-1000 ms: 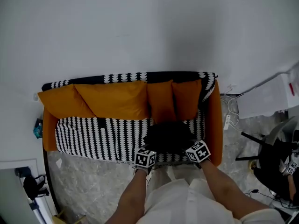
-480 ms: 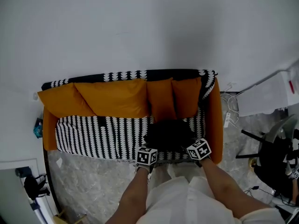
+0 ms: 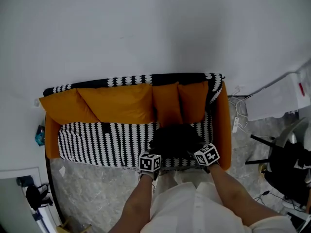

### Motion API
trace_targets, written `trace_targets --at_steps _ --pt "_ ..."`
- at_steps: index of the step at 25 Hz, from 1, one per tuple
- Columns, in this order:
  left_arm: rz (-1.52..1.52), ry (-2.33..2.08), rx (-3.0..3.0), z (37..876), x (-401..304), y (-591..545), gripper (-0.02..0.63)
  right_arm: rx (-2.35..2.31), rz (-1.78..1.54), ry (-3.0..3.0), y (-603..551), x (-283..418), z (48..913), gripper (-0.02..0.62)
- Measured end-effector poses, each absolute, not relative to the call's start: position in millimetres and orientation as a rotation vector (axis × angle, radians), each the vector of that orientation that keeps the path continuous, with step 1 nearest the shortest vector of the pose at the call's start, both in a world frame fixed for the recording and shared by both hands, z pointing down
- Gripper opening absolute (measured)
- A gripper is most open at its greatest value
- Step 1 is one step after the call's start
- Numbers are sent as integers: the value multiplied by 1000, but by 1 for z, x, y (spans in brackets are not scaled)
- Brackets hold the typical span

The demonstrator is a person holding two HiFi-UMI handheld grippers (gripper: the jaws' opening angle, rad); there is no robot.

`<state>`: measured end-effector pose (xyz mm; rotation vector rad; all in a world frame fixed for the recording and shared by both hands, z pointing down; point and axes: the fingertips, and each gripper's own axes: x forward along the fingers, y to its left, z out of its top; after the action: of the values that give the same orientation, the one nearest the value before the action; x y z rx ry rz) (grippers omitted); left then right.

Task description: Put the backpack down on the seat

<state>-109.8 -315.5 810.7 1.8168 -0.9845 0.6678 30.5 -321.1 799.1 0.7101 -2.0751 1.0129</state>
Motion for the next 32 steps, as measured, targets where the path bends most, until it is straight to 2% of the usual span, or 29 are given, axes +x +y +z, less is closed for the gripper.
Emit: trace_targets --at_steps 10,22,32 --pt "661 -995 1860 793 -114 -323 143 746 952 -2066 -328 41 786 190" --pt "733 -1037 1925 768 -132 -326 147 835 878 -2147 -344 47 745 192" --pt "498 -1130 2098 690 -142 -355 144 913 750 -2313 -362 46 675 184"
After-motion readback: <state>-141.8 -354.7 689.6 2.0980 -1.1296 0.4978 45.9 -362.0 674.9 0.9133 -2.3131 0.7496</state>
